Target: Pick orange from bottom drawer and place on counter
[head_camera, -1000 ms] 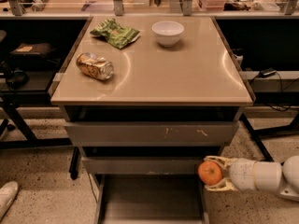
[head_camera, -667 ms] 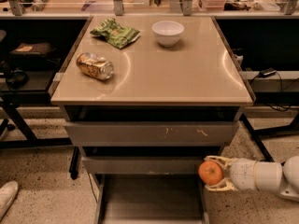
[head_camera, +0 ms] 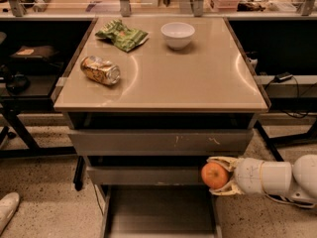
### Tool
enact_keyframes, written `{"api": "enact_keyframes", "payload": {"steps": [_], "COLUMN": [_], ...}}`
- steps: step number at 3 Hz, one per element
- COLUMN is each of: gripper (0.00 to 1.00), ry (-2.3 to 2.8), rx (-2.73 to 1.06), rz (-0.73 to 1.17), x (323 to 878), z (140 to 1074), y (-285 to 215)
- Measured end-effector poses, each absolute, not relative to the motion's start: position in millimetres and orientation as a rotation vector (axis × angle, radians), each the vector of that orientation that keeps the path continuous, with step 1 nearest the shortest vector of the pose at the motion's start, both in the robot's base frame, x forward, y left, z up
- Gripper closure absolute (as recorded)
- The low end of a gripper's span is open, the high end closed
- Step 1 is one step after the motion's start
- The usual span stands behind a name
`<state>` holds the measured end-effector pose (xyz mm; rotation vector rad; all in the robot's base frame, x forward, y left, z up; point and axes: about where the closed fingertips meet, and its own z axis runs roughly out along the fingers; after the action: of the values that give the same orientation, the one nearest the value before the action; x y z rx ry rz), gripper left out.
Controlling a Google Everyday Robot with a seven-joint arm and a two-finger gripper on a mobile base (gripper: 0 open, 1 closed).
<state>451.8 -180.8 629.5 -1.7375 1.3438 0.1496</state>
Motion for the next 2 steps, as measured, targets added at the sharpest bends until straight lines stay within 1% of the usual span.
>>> {"api": "enact_keyframes", "payload": {"steps": [1, 2], "gripper": [1.0, 1.0], "ry": [1.265, 1.204], "rx": [-1.827, -1.88], "rz": [0.074, 0.038], "x": [457.8, 466.7], "z": [683.6, 736.2], "y": [-148.7, -126.5]}}
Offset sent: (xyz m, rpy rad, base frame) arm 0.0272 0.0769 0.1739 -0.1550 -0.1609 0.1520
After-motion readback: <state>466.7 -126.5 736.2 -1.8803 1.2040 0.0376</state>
